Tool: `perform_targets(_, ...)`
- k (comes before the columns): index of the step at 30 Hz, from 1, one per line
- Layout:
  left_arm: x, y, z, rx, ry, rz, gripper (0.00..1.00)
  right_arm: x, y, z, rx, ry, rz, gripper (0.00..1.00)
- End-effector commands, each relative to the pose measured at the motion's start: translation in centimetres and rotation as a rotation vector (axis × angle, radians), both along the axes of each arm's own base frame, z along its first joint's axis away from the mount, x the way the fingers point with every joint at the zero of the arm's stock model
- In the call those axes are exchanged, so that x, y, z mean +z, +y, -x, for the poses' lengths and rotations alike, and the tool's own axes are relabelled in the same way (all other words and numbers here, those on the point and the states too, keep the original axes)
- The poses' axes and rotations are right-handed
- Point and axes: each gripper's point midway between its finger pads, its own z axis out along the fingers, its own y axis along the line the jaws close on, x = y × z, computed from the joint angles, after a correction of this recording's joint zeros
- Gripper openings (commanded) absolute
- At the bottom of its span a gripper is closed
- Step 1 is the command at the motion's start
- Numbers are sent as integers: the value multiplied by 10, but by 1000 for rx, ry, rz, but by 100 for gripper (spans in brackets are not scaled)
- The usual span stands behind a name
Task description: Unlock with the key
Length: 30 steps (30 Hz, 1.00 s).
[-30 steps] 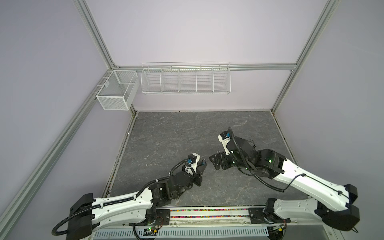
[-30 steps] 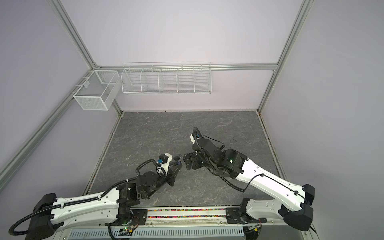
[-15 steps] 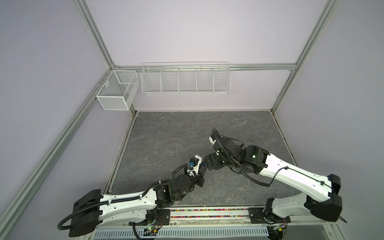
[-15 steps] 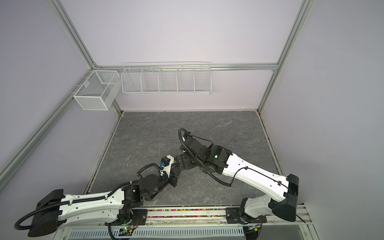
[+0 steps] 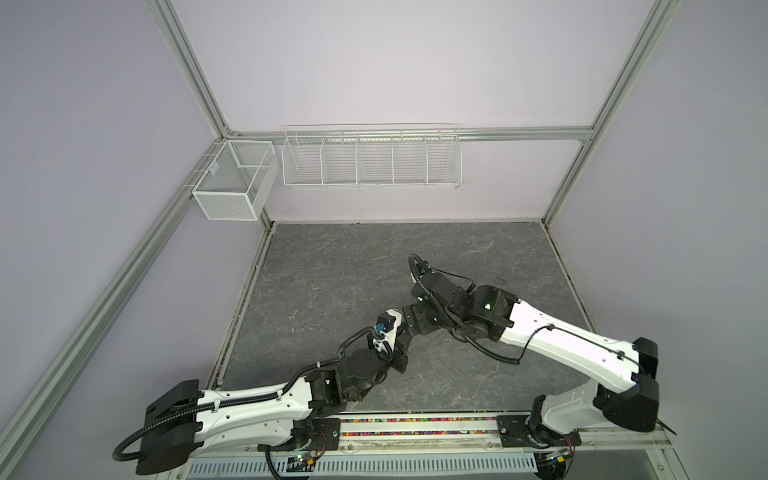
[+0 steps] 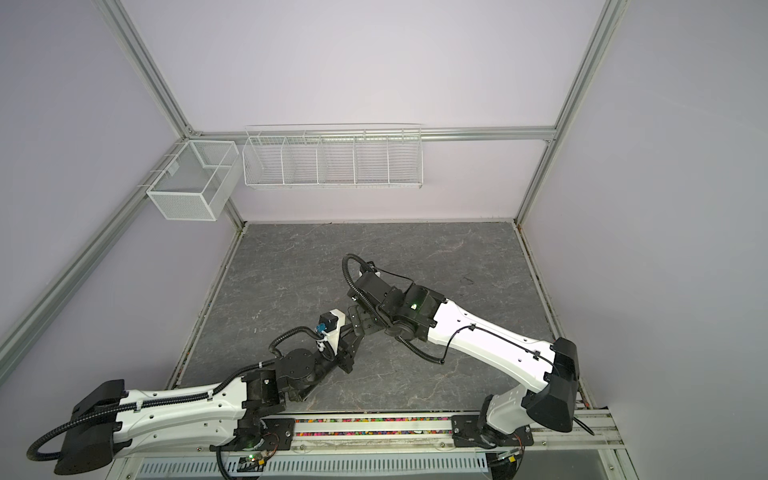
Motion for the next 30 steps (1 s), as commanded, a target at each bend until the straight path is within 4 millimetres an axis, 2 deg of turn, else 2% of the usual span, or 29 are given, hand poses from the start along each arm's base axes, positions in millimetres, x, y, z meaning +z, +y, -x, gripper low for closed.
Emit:
perform_targets(1,8,1,1,3,-28,17,0,4,-4,-4,-15,-24,40,92)
perform_targets(6,6,1,2,1,-29,8,0,4,-5,-5,-14,-29,67,92)
perform_targets(18,8,-1,4,-10,-34,17,0,4,-27,-5,-8,-43,163,92)
perform_targets(22,9,-1,5,-14,-39,15,0,11,-32,-7,7,-66,185,93)
perform_targets(30,13,-4,10,-43,-60,12,0,12,-31,-6,56,-44,223,93)
